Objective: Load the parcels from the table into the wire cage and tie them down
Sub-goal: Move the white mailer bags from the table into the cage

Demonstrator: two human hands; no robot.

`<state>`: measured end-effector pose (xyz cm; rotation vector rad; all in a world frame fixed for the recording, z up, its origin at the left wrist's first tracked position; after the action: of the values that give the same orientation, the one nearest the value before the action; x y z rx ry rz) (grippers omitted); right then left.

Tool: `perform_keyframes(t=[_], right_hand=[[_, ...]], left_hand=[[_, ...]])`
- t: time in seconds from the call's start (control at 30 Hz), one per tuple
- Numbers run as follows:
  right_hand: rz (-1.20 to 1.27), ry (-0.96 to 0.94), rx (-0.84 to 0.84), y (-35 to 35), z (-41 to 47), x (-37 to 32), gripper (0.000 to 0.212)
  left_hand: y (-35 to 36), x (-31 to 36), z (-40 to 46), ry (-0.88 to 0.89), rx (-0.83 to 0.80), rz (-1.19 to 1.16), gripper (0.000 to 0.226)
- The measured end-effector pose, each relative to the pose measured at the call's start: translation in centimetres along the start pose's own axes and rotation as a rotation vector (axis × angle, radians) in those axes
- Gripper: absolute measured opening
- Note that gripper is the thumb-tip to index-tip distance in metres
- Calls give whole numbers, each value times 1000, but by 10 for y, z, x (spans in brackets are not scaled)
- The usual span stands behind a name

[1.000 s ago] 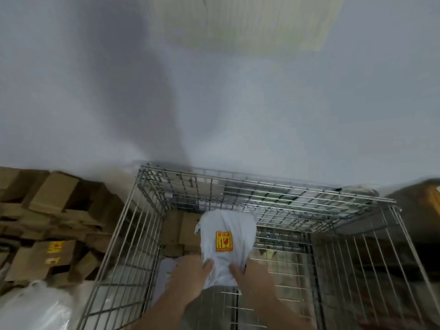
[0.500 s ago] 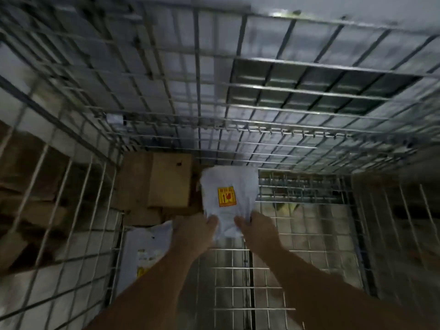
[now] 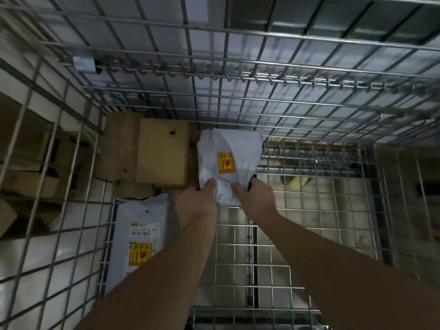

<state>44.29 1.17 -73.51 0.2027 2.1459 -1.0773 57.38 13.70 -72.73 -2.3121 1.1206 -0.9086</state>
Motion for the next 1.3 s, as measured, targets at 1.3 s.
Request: perform_keyframes(t=[1.3], right_hand=[[-619, -446, -50, -666, -329, -460, 80]], left_hand=[[-424, 397, -653, 1098, 34, 969, 69]])
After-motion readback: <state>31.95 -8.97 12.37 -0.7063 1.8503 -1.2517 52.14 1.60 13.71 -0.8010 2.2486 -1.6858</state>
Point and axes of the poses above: each hand's wrist, its own z-axis towards the middle knuckle, its own y-axis out of the palm, x = y × z, the point moved 6 cm from there along z, towards the middle knuckle, and after that the axes turned 14 degrees about -y, right-handed, at the moved point
